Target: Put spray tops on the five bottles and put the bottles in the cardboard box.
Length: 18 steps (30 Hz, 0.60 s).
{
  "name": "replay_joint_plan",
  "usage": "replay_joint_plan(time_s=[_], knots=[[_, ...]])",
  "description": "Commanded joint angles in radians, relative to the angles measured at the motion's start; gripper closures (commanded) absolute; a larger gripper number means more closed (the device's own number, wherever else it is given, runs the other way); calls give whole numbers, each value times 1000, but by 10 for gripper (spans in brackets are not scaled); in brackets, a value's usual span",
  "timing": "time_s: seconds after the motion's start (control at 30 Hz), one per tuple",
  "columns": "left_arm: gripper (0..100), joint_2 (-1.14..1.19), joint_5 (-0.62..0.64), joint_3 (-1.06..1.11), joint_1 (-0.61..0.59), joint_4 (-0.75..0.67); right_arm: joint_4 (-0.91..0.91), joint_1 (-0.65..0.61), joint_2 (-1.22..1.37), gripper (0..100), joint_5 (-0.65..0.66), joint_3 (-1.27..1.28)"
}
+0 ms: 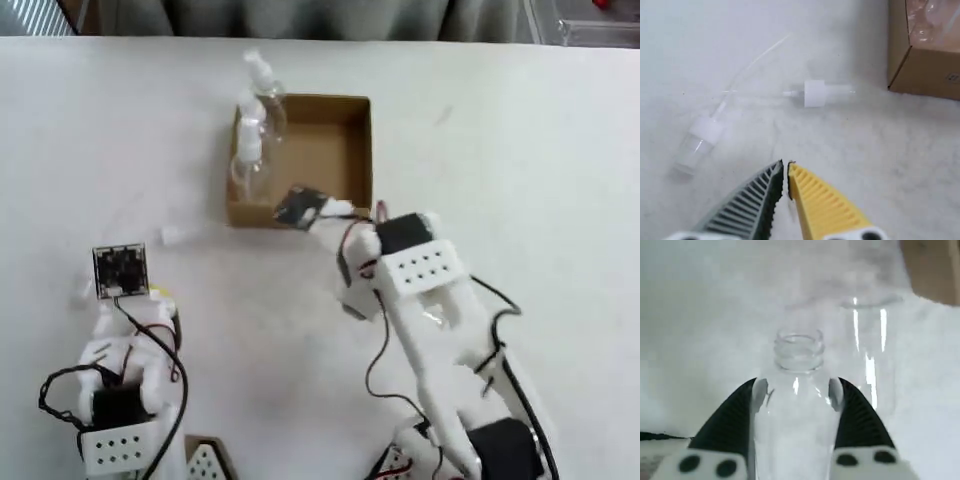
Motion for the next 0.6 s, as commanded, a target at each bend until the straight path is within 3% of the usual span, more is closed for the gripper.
replay_joint_plan(time_s=[0.0,0.2,0.57], knots=[[976,-21,-12,-6,-7,6,-4,85,-94,982,-103,52],[976,-21,-12,-6,-7,9,-110,225,-142,982,-124,233],[976,-24,-12,-6,-7,3,-255,628,-142,982,-123,374]])
